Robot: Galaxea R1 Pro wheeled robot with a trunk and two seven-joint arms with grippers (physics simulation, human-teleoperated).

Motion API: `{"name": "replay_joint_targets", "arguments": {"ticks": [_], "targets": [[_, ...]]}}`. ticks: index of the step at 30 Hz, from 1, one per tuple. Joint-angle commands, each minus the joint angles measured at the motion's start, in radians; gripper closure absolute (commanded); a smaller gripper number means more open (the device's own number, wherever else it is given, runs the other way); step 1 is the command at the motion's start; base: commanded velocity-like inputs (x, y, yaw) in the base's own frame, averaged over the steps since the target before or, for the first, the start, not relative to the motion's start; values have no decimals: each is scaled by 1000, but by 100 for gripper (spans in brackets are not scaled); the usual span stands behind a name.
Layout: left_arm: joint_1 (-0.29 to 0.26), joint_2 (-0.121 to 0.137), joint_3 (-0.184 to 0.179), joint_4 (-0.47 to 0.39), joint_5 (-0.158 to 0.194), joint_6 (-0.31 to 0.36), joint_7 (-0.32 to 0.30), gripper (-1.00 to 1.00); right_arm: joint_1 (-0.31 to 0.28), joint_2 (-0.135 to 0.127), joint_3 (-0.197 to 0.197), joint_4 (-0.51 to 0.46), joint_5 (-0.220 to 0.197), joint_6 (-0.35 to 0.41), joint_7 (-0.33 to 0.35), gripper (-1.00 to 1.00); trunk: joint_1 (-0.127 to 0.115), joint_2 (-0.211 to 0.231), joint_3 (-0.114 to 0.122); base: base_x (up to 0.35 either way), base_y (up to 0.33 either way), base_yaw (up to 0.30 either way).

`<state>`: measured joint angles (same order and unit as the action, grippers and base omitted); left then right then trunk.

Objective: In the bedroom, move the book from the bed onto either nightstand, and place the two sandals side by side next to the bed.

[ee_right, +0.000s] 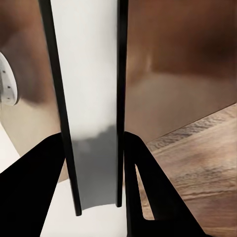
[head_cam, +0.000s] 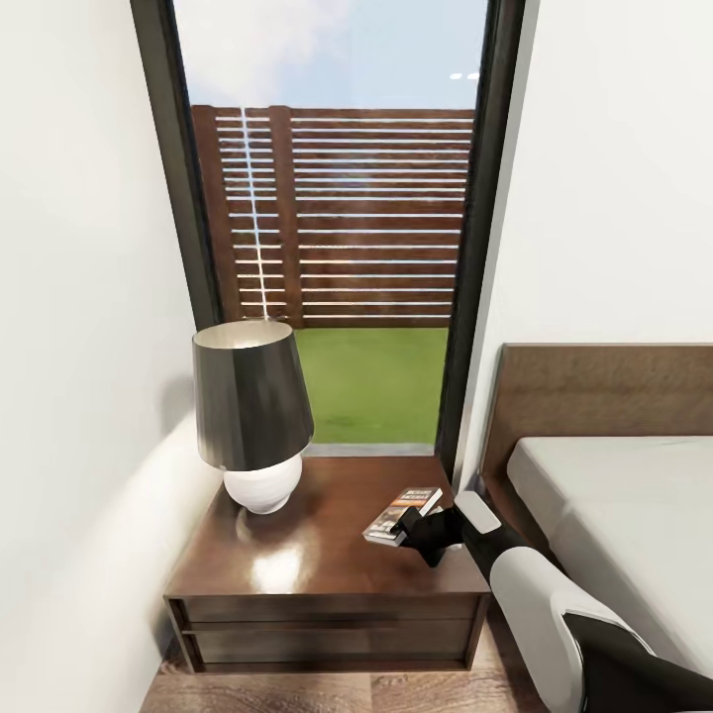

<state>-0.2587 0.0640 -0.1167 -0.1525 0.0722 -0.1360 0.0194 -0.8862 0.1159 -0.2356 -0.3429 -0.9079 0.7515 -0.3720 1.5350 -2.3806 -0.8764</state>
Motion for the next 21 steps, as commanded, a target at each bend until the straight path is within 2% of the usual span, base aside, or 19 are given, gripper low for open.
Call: {"name": "replay_joint_targets", "arguments": {"ticks": [1, 11, 18, 21], "targets": [[-1, 0, -8, 1, 8, -3, 2, -100, 0, 1, -4, -2, -9, 1, -11, 100, 0, 0, -1, 0, 0, 0], [-1, 0, -9, 1, 8, -4, 2, -100, 0, 1, -4, -2, -9, 1, -11, 100, 0, 0, -1, 0, 0, 0], [-1, 0, -9, 1, 8, -4, 2, -100, 0, 1, -4, -2, -9, 1, -12, 100, 27, -49, -23, 0, 0, 0], [-1, 0, -9, 1, 8, -4, 2, -100, 0, 1, -4, -2, -9, 0, -12, 100, 27, -49, -23, 0, 0, 0]]}}
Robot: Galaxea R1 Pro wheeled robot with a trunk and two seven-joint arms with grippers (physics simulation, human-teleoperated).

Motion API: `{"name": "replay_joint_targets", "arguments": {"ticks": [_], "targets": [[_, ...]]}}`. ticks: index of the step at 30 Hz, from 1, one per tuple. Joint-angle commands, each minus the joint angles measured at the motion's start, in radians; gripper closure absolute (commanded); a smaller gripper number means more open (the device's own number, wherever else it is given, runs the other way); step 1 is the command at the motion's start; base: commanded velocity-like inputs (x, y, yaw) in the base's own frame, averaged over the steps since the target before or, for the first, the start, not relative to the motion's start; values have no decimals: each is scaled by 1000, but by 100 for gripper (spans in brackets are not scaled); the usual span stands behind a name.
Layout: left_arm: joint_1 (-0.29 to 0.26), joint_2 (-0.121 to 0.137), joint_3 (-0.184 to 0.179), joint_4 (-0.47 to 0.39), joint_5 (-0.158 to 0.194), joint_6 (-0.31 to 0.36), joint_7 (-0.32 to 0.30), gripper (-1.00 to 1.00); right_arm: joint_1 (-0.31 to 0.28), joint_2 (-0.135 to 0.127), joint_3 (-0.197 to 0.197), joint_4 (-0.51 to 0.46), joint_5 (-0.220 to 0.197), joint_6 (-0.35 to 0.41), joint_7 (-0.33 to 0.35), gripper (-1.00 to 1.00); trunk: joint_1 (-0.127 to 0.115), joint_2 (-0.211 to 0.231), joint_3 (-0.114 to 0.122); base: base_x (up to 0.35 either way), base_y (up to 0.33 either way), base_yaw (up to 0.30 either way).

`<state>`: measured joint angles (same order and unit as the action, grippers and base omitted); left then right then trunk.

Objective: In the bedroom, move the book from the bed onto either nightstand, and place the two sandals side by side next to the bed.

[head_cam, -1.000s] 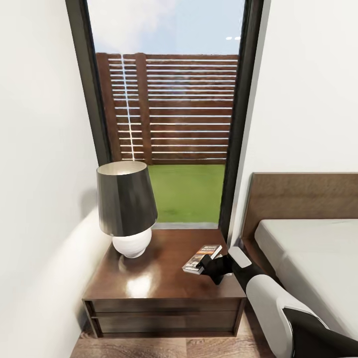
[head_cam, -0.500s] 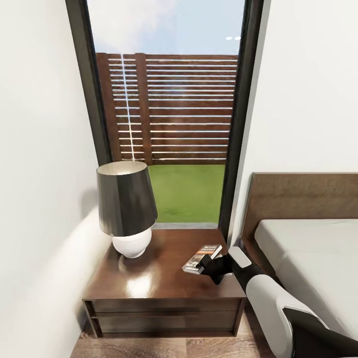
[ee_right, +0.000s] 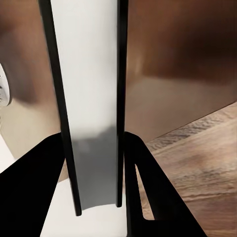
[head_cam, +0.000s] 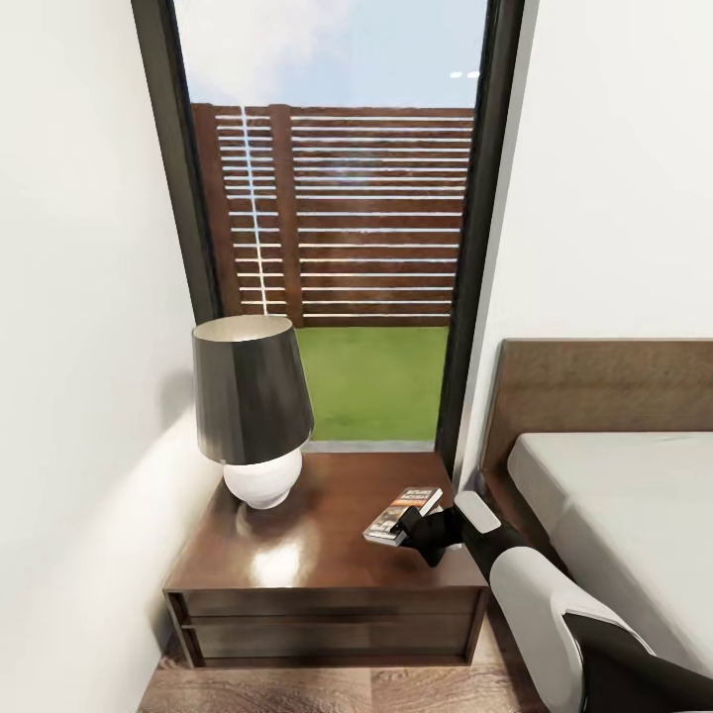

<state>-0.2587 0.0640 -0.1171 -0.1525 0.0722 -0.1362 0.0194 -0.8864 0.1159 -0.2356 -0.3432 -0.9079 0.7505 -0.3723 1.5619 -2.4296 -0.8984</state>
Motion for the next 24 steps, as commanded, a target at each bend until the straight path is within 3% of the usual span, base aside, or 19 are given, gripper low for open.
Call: {"name": "replay_joint_targets", "arguments": {"ticks": [1, 24], "targets": [[-1, 0, -8, 1, 8, -3, 2, -100, 0, 1, -4, -2, -9, 1, -11, 100, 0, 0, -1, 0, 0, 0], [-1, 0, -9, 1, 8, -3, 2, -100, 0, 1, -4, -2, -9, 1, -11, 100, 0, 0, -1, 0, 0, 0]]}}
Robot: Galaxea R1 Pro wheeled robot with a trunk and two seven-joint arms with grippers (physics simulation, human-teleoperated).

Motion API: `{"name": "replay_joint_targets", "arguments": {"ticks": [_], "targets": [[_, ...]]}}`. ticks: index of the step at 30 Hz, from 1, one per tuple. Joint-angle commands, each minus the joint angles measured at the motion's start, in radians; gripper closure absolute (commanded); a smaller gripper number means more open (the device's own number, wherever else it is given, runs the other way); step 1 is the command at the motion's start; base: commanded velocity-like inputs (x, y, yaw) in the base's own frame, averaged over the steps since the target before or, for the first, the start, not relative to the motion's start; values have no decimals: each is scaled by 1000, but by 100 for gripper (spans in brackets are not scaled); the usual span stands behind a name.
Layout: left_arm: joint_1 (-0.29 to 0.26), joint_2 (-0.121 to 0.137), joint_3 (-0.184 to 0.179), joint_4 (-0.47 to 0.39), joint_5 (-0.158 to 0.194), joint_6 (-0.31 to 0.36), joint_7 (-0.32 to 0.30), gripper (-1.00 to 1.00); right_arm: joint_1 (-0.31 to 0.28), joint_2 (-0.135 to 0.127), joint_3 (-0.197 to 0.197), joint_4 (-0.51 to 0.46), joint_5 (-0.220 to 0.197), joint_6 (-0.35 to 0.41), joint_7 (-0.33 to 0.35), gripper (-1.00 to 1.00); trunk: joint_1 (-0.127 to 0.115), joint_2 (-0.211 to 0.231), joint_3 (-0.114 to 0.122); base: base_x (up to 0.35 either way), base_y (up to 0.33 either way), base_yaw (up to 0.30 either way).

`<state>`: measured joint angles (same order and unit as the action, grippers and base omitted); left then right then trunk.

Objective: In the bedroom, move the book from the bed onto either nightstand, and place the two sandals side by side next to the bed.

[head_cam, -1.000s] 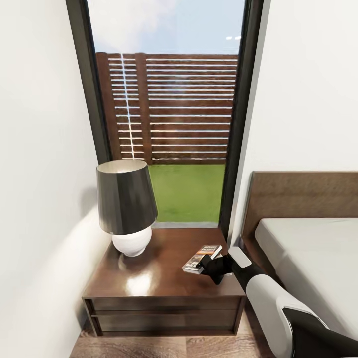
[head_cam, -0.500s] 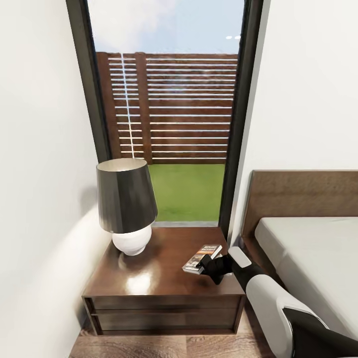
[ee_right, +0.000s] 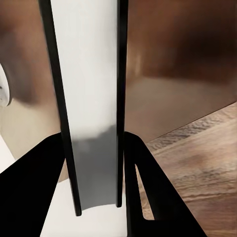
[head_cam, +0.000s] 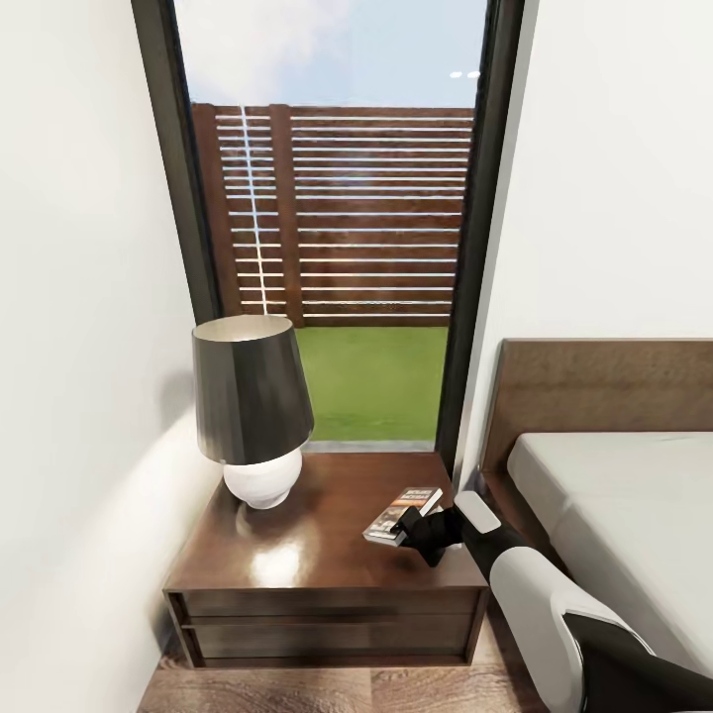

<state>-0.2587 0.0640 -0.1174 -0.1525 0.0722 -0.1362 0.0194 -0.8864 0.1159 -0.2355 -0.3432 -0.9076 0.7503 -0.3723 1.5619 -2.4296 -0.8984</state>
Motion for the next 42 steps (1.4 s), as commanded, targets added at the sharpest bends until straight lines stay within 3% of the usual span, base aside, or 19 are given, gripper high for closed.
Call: {"name": "replay_joint_targets", "arguments": {"ticks": [1, 11, 18, 42], "targets": [[-1, 0, -8, 1, 8, -3, 2, -100, 0, 1, -4, -2, -10, 1, -11, 100, 0, 0, -1, 0, 0, 0], [-1, 0, -8, 1, 8, -3, 2, -100, -1, 0, -4, -2, -10, 1, -11, 100, 0, 0, -1, 0, 0, 0], [-1, 0, -8, 1, 8, -3, 2, -100, -2, 0, -3, -2, -10, 1, -11, 100, 27, -49, -23, 0, 0, 0], [-1, 0, -13, 1, 8, -3, 2, -100, -2, 0, -4, -2, -10, 1, -11, 100, 27, -49, -23, 0, 0, 0]]}}
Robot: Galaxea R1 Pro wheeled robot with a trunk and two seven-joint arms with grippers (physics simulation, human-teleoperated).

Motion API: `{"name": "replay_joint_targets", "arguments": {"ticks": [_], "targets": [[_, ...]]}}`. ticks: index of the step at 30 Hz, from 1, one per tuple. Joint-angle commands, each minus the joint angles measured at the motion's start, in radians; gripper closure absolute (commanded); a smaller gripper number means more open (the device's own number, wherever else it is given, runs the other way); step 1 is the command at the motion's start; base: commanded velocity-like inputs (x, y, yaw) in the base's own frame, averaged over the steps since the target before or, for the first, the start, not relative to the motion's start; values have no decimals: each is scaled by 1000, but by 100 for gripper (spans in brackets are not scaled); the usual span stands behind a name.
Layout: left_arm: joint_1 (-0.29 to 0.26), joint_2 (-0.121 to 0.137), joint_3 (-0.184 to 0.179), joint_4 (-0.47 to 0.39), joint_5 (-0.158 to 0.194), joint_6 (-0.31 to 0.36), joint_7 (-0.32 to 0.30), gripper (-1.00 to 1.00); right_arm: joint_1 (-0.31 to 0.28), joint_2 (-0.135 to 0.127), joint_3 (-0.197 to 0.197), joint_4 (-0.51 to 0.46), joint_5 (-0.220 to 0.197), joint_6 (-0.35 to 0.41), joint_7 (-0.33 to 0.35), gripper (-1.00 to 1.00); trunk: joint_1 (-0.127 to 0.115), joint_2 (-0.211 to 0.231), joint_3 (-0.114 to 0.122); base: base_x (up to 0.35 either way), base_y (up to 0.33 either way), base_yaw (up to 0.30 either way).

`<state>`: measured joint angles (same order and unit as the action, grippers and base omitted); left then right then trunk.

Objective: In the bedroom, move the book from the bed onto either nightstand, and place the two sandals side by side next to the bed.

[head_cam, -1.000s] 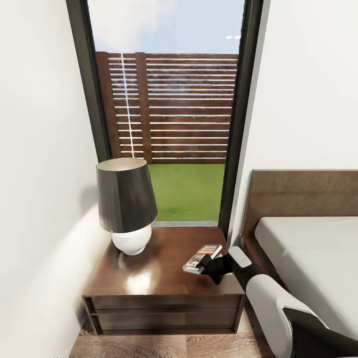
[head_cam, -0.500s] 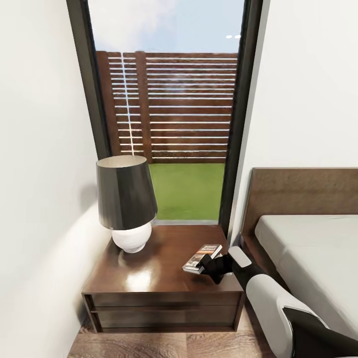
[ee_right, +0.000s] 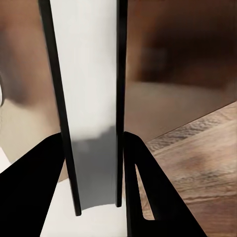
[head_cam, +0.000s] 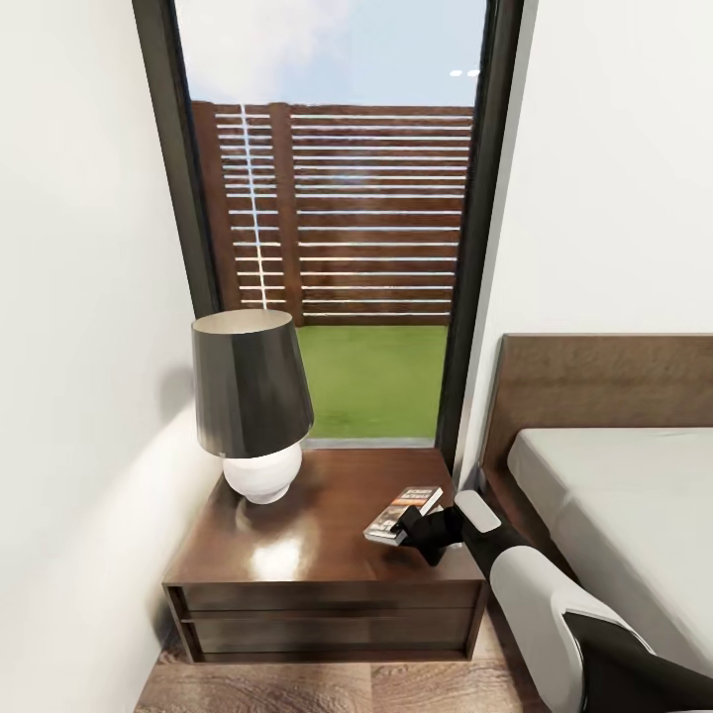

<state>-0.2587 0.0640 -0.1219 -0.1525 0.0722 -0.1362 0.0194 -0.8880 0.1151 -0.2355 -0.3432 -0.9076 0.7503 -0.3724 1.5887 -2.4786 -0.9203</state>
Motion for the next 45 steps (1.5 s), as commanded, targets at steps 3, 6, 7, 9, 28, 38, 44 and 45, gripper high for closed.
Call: {"name": "replay_joint_targets", "arguments": {"ticks": [3, 6, 7, 9, 28, 38, 44, 45], "targets": [[-1, 0, -8, 1, 8, -4, 2, -100, -1, 0, -4, -2, -10, 1, -11, 100, 0, 0, -1, 0, 0, 0], [-1, 0, -8, 1, 8, -3, 2, -100, -1, 0, -4, -2, -10, 1, -11, 100, 11, -21, -10, 0, 0, 0], [-1, 0, -8, 1, 8, -3, 2, -100, -1, 0, -4, -2, -10, 1, -11, 100, 12, -22, -14, 0, 0, 0], [-1, 0, -8, 1, 8, -3, 2, -100, -1, 0, -4, -2, -10, 1, -11, 100, 13, -22, -22, 0, 0, 0], [-1, 0, -8, 1, 8, -4, 2, -100, -1, 0, -4, -2, -10, 1, -11, 100, 13, -22, -26, 0, 0, 0], [-1, 0, -8, 1, 8, -4, 2, -100, -1, 0, -4, -2, -10, 1, -11, 100, 13, -22, -26, 0, 0, 0], [-1, 0, -8, 1, 8, -4, 2, -100, 0, 0, -4, -1, -10, 1, -11, 100, 13, -22, -26, 0, 0, 0], [-1, 0, -8, 1, 8, -4, 2, -100, 0, 0, -4, -1, -10, 1, -11, 100, 13, -22, -26, 0, 0, 0]]}}
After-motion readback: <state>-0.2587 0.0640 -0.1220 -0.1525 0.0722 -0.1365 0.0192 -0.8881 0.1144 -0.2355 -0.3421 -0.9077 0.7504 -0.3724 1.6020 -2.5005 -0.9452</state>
